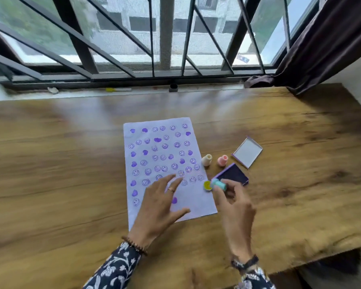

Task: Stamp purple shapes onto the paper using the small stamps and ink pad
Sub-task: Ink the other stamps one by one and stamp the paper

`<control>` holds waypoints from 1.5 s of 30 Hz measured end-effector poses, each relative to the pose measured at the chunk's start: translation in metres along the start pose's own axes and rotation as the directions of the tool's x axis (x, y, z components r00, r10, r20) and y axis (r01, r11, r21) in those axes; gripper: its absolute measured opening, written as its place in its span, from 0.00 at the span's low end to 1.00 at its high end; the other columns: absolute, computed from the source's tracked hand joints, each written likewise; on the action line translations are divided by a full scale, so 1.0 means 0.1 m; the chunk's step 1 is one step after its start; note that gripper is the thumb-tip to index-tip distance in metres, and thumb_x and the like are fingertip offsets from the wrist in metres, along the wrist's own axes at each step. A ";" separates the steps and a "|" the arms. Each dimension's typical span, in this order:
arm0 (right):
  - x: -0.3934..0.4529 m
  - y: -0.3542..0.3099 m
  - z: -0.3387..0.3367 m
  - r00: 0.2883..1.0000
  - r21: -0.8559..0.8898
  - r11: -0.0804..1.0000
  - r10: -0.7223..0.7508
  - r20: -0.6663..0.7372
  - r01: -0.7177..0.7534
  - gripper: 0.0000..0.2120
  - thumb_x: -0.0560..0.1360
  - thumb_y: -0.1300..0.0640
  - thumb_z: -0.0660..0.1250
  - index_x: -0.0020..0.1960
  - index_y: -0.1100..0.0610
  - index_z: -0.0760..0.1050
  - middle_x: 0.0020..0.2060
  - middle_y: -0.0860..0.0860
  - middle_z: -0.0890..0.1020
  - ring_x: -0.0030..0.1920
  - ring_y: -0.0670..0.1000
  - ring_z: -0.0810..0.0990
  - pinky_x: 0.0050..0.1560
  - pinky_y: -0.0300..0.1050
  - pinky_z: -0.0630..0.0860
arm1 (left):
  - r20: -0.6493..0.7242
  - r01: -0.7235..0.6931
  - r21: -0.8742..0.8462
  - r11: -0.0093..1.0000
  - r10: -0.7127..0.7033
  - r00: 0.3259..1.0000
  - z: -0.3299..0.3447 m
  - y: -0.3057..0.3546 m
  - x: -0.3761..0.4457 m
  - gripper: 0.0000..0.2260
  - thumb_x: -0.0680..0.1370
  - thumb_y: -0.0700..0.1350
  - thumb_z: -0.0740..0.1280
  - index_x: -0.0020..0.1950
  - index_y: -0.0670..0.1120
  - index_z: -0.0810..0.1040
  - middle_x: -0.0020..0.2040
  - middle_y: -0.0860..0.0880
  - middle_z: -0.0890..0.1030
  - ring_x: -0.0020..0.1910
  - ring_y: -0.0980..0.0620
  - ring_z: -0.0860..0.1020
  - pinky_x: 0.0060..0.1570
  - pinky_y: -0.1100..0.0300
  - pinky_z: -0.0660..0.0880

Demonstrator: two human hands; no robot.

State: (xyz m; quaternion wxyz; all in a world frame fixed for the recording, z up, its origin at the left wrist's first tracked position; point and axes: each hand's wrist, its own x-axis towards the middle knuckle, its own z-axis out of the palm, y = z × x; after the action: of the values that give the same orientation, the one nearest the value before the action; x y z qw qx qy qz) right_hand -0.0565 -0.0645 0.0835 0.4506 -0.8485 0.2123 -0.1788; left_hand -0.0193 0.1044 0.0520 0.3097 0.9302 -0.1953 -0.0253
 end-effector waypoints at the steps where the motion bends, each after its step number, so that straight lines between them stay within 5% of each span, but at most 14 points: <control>1: -0.14 -0.03 0.09 0.999 -0.026 0.999 -0.029 0.043 0.030 0.09 0.70 0.61 0.72 0.46 0.50 0.77 0.39 0.48 0.80 0.41 0.39 0.78 0.40 0.23 0.71 | 0.008 -0.005 0.029 1.000 0.005 1.000 -0.08 -0.12 -0.06 0.34 0.64 0.54 0.76 0.66 0.46 0.70 0.66 0.45 0.72 0.64 0.44 0.70 0.61 0.48 0.66; 6: -0.51 -0.09 0.45 0.977 -0.188 0.968 -0.133 0.169 0.165 0.07 0.69 0.63 0.72 0.45 0.57 0.77 0.38 0.51 0.80 0.38 0.41 0.75 0.41 0.28 0.71 | 0.069 0.034 0.052 0.998 -0.037 0.997 -0.24 -0.45 -0.23 0.33 0.65 0.55 0.75 0.66 0.46 0.70 0.69 0.47 0.69 0.67 0.47 0.66 0.64 0.56 0.53; 12: -0.41 -0.18 0.59 0.961 -0.321 0.915 -0.184 0.208 0.245 0.06 0.70 0.64 0.72 0.45 0.60 0.76 0.38 0.54 0.81 0.37 0.52 0.81 0.43 0.41 0.72 | 0.056 0.080 0.001 0.997 -0.080 0.995 -0.21 -0.49 -0.22 0.33 0.63 0.58 0.75 0.65 0.50 0.70 0.68 0.51 0.70 0.66 0.49 0.67 0.62 0.58 0.53; 27: -0.06 -0.42 0.68 0.894 -0.572 0.787 0.061 0.445 0.231 0.07 0.76 0.56 0.63 0.53 0.56 0.71 0.50 0.52 0.78 0.49 0.54 0.77 0.45 0.44 0.68 | 0.059 0.104 -0.053 0.993 -0.101 0.993 -0.17 -0.55 -0.23 0.33 0.63 0.61 0.72 0.64 0.52 0.71 0.65 0.52 0.73 0.63 0.56 0.63 0.60 0.57 0.56; 32: 0.06 -0.45 0.68 0.845 -0.568 0.775 0.084 0.528 0.278 0.04 0.75 0.57 0.64 0.48 0.56 0.70 0.49 0.53 0.78 0.48 0.54 0.76 0.37 0.39 0.58 | 0.072 0.119 -0.062 0.991 -0.115 0.991 -0.17 -0.56 -0.24 0.32 0.64 0.64 0.64 0.65 0.53 0.70 0.65 0.53 0.74 0.62 0.56 0.64 0.60 0.56 0.58; 35: 0.09 -0.45 0.69 0.824 -0.563 0.762 0.069 0.563 0.320 0.04 0.74 0.58 0.64 0.46 0.55 0.69 0.47 0.53 0.78 0.46 0.54 0.75 0.36 0.39 0.54 | 0.068 0.097 -0.064 0.993 -0.092 0.993 -0.14 -0.57 -0.24 0.32 0.63 0.62 0.69 0.64 0.52 0.71 0.64 0.52 0.74 0.62 0.55 0.64 0.60 0.55 0.58; 45: 0.13 -0.43 0.64 0.750 -0.531 0.702 -0.006 0.662 0.474 0.06 0.75 0.58 0.61 0.50 0.57 0.68 0.48 0.55 0.76 0.48 0.58 0.75 0.39 0.44 0.61 | 0.025 0.099 -0.065 0.993 -0.098 0.995 -0.16 -0.55 -0.23 0.34 0.59 0.58 0.77 0.62 0.51 0.73 0.64 0.51 0.75 0.61 0.56 0.63 0.59 0.56 0.56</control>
State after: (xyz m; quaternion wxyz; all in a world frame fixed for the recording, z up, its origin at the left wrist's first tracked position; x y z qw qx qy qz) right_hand -0.0054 -0.0049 0.0872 0.1280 -0.9823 -0.0168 0.1355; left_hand -0.0188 0.1628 0.0310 0.3366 0.9276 -0.1515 -0.0570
